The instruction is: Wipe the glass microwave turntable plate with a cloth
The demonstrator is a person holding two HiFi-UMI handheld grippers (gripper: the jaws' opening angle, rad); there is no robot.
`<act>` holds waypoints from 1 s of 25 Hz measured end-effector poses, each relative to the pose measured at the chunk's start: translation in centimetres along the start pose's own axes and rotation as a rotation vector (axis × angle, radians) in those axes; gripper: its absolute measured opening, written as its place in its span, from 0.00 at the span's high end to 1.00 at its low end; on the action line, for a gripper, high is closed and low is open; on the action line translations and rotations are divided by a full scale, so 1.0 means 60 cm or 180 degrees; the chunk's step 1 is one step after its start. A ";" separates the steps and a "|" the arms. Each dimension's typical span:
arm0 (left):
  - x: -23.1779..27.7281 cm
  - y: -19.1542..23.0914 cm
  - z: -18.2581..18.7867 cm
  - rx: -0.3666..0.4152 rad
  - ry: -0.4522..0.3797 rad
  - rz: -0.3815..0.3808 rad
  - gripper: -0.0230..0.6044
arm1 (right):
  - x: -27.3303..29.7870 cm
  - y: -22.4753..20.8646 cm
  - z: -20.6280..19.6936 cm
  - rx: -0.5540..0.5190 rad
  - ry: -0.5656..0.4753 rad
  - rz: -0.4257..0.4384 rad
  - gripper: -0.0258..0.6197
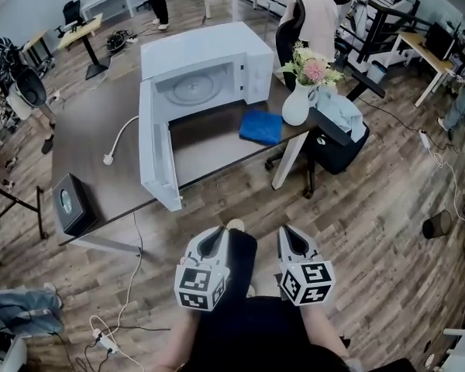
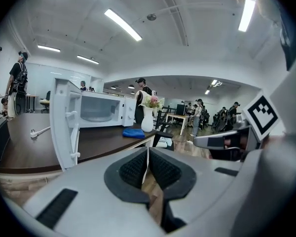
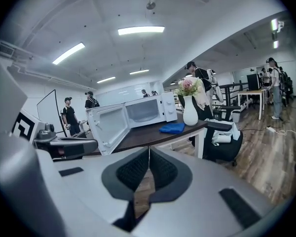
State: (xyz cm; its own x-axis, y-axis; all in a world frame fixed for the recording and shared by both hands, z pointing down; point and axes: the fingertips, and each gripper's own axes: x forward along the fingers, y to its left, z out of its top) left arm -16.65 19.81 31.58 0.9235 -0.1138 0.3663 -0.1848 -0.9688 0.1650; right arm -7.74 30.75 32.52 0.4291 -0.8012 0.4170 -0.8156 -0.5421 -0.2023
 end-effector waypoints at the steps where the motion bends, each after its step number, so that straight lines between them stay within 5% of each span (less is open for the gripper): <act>1: 0.015 0.003 0.003 0.0011 0.0019 -0.0014 0.94 | 0.010 -0.010 0.002 0.0021 0.0019 -0.0019 0.97; 13: 0.234 0.089 0.095 -0.0005 0.0145 -0.0136 0.94 | 0.215 -0.104 0.093 0.0114 0.0184 -0.0029 0.97; 25: 0.403 0.209 0.176 -0.0054 0.0082 -0.0174 0.94 | 0.453 -0.140 0.200 -0.0137 0.0242 0.0154 0.97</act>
State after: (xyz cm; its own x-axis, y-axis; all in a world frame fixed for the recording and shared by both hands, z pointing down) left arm 6.90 2.59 32.86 0.9235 -0.0549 0.3797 -0.1402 -0.9695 0.2009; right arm 15.40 10.48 34.93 0.3595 -0.8037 0.4741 -0.8513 -0.4906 -0.1861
